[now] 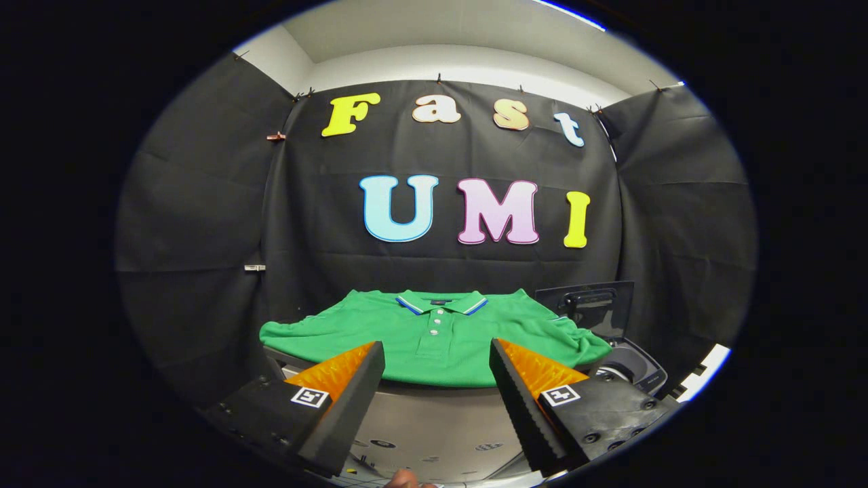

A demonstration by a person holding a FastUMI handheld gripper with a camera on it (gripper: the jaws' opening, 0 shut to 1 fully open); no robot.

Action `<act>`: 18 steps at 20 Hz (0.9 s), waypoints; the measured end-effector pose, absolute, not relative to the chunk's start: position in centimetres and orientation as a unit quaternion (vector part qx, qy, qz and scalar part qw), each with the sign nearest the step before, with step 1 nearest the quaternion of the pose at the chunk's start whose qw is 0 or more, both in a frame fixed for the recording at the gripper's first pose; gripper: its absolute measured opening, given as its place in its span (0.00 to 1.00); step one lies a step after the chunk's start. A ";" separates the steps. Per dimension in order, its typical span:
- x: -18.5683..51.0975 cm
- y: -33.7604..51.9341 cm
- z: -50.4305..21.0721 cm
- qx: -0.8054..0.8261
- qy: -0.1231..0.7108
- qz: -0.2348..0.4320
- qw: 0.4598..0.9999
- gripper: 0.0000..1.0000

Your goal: Put the clothes into the washing machine and then close the washing machine lid.

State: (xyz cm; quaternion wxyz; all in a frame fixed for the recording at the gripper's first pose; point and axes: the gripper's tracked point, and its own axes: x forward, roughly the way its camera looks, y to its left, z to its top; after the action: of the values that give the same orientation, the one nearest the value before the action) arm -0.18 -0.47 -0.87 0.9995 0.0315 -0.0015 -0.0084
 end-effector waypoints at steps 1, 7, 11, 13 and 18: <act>-0.2 -0.5 -0.8 0.033 -0.003 -0.008 0.999 0.98; 0.0 -0.6 -0.9 0.034 -0.002 -0.009 0.999 0.98; 0.3 -0.6 -0.9 0.034 0.000 -0.009 0.999 0.98; 0.3 -0.6 -1.1 0.035 0.003 -0.009 0.999 0.98; 3.2 -1.0 0.6 0.025 0.014 -0.009 1.000 0.98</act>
State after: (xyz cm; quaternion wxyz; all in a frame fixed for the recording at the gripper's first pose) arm 3.15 -1.05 0.62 0.9996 0.0246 0.0135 -0.0086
